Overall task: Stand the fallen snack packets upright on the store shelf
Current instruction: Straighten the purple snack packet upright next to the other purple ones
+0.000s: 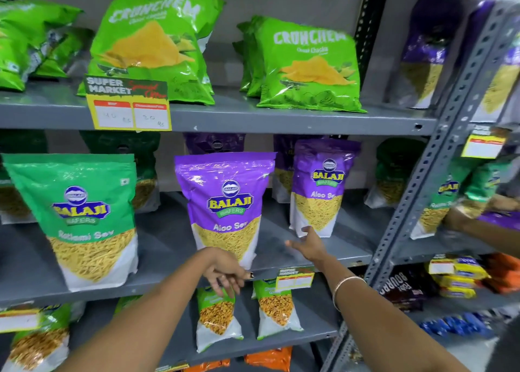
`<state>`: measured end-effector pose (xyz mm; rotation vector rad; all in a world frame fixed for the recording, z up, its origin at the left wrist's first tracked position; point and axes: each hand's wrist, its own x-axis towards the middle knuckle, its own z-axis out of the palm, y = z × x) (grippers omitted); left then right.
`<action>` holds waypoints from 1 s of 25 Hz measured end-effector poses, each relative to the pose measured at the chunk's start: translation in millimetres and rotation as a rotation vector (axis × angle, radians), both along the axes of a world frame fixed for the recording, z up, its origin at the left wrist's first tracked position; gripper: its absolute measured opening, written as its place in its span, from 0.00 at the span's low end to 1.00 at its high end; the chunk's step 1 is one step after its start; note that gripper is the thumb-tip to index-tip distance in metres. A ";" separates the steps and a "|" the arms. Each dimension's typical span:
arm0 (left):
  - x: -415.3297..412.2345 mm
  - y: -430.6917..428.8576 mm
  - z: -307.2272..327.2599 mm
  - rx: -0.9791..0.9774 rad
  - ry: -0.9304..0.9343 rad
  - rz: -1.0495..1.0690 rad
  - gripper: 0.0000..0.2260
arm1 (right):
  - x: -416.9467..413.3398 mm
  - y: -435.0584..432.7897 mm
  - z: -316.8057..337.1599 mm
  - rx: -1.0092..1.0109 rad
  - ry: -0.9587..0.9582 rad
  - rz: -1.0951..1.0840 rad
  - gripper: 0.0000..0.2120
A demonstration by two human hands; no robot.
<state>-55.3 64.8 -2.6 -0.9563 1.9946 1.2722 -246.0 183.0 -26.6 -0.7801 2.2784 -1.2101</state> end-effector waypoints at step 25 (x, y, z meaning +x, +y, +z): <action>-191.2 79.7 -25.2 -0.350 0.662 0.802 0.21 | -180.4 49.1 -11.4 -0.178 -0.270 0.317 0.32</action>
